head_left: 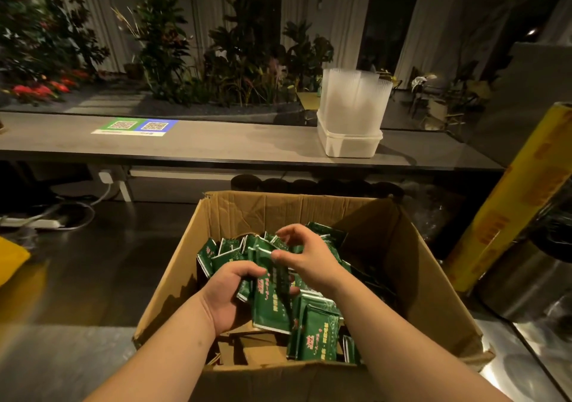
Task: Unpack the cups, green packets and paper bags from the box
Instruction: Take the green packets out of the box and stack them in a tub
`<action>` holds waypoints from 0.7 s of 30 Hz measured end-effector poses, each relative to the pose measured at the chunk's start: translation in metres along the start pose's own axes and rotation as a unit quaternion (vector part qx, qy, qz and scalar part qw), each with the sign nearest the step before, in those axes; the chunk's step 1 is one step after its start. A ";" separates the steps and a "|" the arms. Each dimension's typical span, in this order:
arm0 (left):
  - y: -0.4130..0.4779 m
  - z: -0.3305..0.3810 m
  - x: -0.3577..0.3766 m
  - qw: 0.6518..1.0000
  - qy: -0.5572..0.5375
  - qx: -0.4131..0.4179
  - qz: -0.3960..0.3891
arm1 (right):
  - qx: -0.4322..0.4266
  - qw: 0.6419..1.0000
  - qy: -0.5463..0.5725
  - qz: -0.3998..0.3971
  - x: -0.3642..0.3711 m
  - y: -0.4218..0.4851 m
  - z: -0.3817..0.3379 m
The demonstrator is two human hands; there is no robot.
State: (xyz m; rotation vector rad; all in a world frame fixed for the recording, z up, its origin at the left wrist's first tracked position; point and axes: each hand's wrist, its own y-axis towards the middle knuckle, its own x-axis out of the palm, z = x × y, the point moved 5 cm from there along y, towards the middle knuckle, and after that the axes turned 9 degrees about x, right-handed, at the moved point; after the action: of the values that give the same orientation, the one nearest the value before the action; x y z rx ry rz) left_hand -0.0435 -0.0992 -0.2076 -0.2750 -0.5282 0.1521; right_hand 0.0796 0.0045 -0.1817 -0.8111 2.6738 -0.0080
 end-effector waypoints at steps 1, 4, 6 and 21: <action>0.002 -0.002 -0.002 1.000 -0.016 0.001 0.008 | 0.028 0.999 -0.003 0.044 -0.009 -0.001 0.008; 0.006 -0.005 -0.006 0.996 -0.083 -0.007 0.020 | 0.157 0.965 -0.199 0.065 -0.035 0.000 0.054; 0.006 -0.006 -0.007 0.994 -0.102 -0.011 0.021 | 0.243 0.911 -0.329 -0.059 -0.034 -0.007 0.085; 0.002 -0.004 -0.005 0.994 -0.095 -0.002 0.045 | 0.176 0.975 -0.092 -0.099 -0.051 -0.014 0.070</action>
State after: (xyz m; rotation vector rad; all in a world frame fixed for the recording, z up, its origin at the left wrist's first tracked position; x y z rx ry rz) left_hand -0.0463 -0.0988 -0.2139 -0.2900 -0.7060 0.2668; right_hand 0.1499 0.0274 -0.2298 -0.9059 2.3144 -0.4234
